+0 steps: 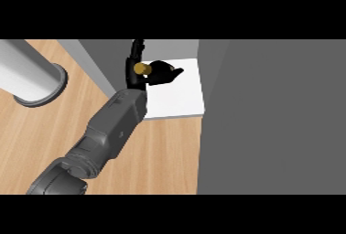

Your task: Pick up the wine, place it into the cabinet and close the cabinet

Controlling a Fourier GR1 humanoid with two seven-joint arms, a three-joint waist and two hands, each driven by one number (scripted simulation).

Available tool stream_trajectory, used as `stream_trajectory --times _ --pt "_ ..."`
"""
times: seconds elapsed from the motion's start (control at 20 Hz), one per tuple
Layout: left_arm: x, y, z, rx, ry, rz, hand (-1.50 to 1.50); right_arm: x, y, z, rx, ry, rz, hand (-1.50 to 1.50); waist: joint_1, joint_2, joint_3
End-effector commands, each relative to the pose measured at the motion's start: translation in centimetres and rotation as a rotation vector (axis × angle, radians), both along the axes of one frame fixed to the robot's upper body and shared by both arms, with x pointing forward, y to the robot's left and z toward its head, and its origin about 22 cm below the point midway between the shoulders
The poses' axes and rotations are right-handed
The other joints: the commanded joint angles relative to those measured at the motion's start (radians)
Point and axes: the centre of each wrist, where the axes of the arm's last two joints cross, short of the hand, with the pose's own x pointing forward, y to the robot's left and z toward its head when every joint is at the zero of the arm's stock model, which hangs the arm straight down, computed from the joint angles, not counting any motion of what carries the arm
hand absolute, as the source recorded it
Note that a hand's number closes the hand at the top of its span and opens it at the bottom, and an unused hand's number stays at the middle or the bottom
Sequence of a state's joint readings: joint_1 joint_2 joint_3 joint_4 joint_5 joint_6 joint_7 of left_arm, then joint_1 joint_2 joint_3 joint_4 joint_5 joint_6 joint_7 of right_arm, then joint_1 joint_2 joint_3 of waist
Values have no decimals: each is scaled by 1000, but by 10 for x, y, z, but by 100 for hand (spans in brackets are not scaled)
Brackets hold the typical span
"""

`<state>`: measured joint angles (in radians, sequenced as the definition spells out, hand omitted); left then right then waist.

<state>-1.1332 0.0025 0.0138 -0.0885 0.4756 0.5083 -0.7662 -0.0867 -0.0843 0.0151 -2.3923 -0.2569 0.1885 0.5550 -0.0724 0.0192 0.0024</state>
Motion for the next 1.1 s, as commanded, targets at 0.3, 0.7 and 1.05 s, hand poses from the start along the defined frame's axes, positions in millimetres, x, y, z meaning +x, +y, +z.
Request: stream_trajectory --times 0.3,0.7,1.05 --pt "-11 31 -27 -1 -15 52 -150 -13 -2 10 23 -14 23 -150 0 8 -4" --pt "-17 27 -36 9 -34 9 -150 -19 -3 11 12 -33 33 -150 -2 6 -4" --pt "-15 13 -30 -26 -56 -54 -150 -10 6 6 15 -31 43 -150 -3 4 -4"
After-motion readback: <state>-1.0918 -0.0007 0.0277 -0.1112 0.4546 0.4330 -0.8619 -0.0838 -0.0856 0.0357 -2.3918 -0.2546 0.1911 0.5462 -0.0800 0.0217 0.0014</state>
